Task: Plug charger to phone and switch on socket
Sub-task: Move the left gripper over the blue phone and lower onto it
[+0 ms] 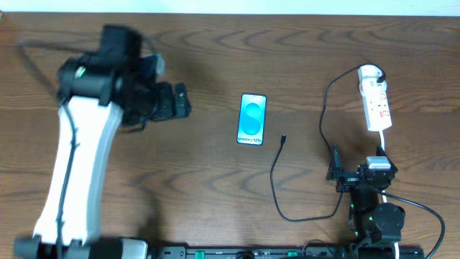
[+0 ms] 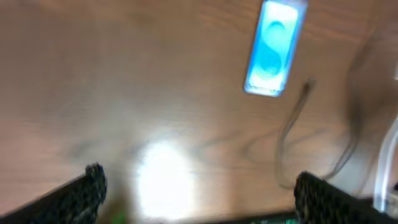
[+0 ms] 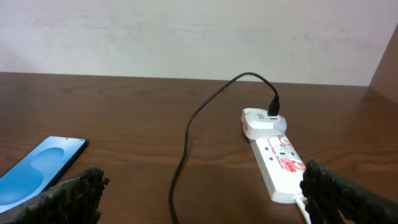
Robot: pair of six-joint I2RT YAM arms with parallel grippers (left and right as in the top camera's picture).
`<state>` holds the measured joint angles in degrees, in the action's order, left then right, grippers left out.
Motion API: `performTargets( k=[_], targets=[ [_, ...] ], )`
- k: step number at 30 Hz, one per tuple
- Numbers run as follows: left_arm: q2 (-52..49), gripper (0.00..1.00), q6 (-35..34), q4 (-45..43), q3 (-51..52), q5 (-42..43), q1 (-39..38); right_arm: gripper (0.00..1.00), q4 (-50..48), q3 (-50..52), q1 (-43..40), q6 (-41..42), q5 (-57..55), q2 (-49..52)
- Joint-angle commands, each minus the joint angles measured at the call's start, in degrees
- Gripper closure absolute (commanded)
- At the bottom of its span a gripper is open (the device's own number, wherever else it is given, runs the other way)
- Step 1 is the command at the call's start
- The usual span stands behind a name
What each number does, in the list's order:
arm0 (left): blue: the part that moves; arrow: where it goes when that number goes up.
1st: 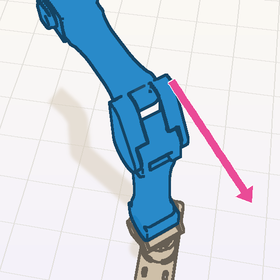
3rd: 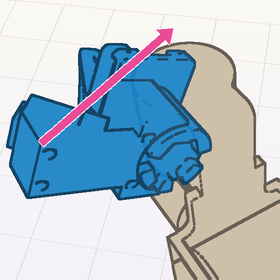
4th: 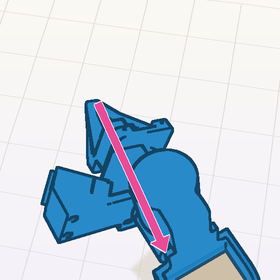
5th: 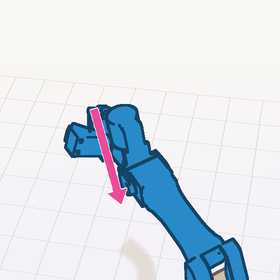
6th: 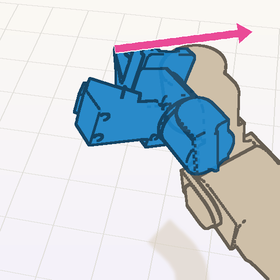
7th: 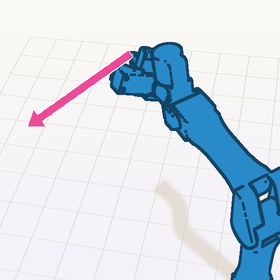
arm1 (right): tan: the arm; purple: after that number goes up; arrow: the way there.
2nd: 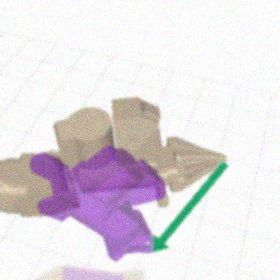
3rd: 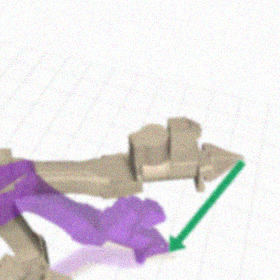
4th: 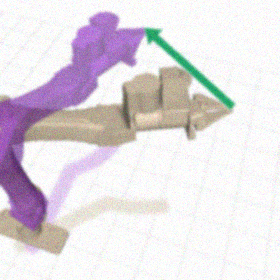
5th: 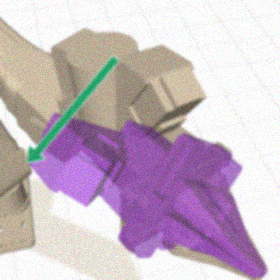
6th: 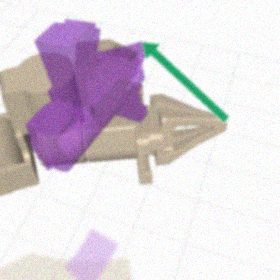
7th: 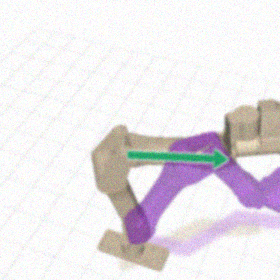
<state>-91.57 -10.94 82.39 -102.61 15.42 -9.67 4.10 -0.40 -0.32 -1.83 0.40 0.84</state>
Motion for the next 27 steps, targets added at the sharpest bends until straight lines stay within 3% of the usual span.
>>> performTargets(
  k=[1, 6, 13, 18, 27],
  targets=[
    [-10.47, 0.02, -2.29, 6.86, -11.08, -11.37, -4.74, 0.01, 0.22, 0.09, -0.13, -0.42, -0.04, -0.20],
    [-17.62, 0.02, -4.85, 2.43, -13.77, -9.27, -9.73, 0.01, 0.22, 0.09, -0.13, -0.42, -0.04, -0.20],
    [-20.20, 0.02, -8.15, -5.09, -13.62, -2.56, -13.70, 0.01, 0.22, 0.09, -0.13, -0.42, -0.04, -0.20],
    [-23.91, 0.02, -14.75, -5.97, -13.51, -5.86, -17.20, 0.01, 0.20, 0.09, -0.13, -0.42, -0.04, -0.20],
    [-33.33, 0.02, -14.71, -10.62, -13.49, -6.03, -21.64, 0.01, 0.20, 0.09, -0.13, -0.42, -0.04, -0.20]
  ],
)
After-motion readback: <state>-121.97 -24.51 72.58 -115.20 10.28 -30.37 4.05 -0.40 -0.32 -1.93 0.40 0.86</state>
